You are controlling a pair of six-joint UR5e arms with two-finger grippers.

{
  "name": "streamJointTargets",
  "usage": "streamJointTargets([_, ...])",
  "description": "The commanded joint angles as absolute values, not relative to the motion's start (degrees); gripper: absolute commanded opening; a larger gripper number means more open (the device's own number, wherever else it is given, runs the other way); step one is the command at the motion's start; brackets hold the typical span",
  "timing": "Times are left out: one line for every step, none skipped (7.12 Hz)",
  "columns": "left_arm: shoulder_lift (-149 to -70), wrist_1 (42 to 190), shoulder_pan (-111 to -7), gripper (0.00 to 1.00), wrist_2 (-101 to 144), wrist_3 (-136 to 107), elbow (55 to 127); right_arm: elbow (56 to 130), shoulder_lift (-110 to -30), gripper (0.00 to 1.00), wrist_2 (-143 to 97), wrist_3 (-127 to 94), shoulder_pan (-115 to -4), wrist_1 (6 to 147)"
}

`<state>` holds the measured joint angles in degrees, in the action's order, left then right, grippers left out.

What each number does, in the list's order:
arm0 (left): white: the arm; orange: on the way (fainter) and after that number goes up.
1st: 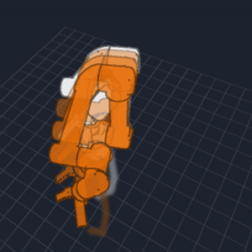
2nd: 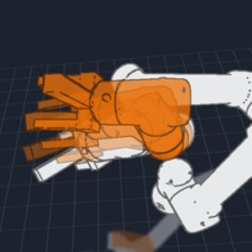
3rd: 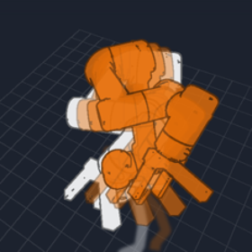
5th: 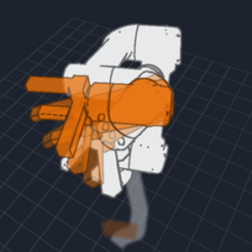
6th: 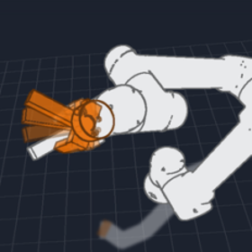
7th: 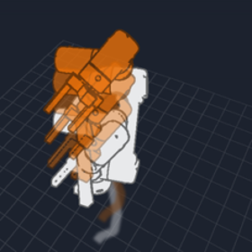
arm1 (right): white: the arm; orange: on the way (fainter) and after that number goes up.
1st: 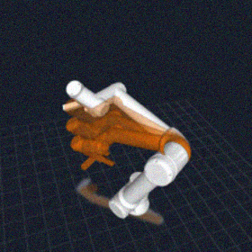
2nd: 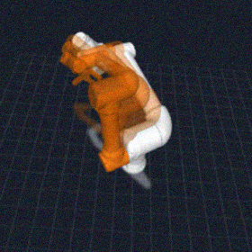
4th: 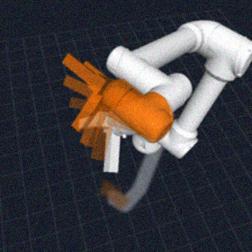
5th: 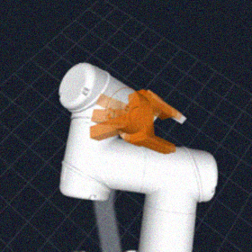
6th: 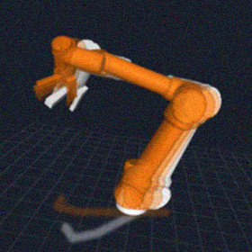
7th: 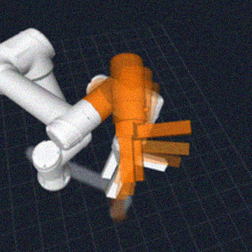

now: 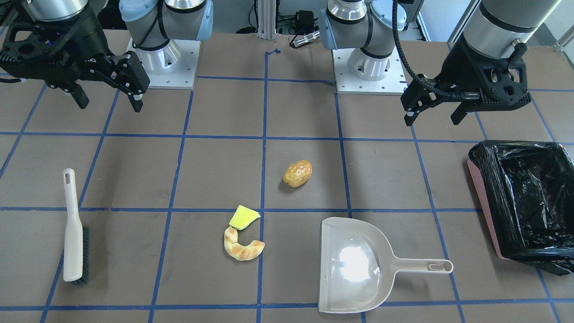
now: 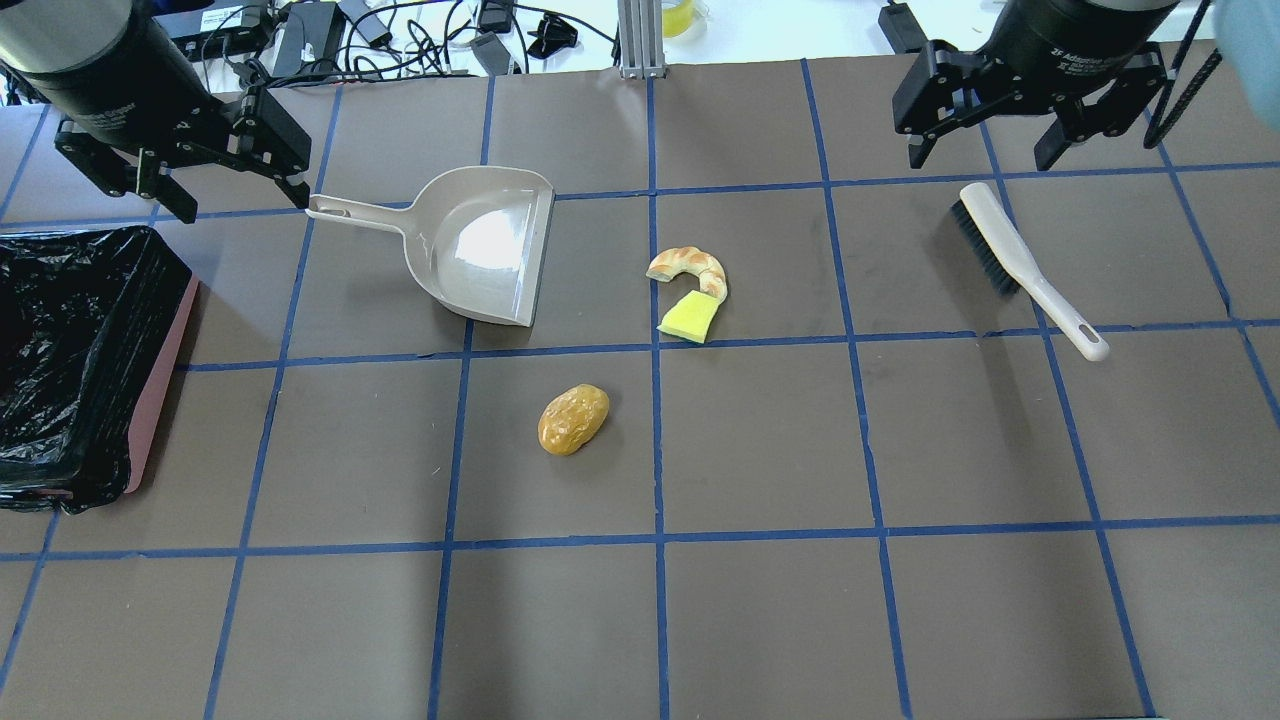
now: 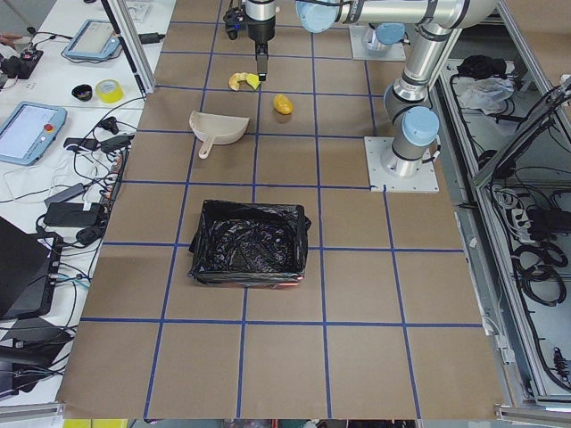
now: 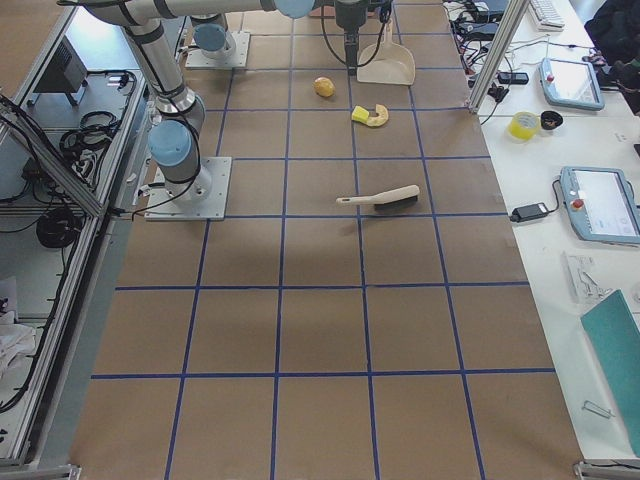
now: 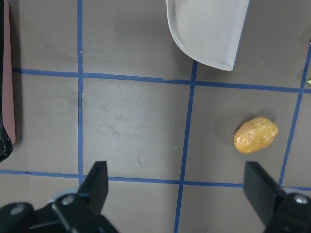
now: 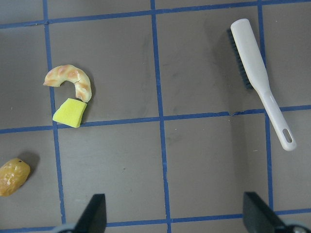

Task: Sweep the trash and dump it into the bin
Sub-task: 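Move the left gripper down to the white dustpan handle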

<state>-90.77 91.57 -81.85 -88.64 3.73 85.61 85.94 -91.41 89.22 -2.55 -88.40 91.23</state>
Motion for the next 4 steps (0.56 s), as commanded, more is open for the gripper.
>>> streamJointTargets([-91.23,90.44,-81.91,1.0,-88.77,3.17,86.04,85.96,-91.32,1.0,89.12,-2.55,-88.33,91.32])
streamJointTargets([-91.14,90.44,-81.91,1.0,-88.68,0.21,86.13,85.96,-91.41,1.0,89.3,-2.55,-88.24,91.23])
streamJointTargets([-91.06,89.83,-81.91,1.0,-88.59,-7.92,86.05,85.96,-91.41,1.0,89.3,-2.55,-88.33,91.23])
streamJointTargets([-91.23,89.39,-81.91,1.0,-88.68,-10.78,86.04,85.96,-91.41,1.0,89.3,-2.55,-88.42,91.23])
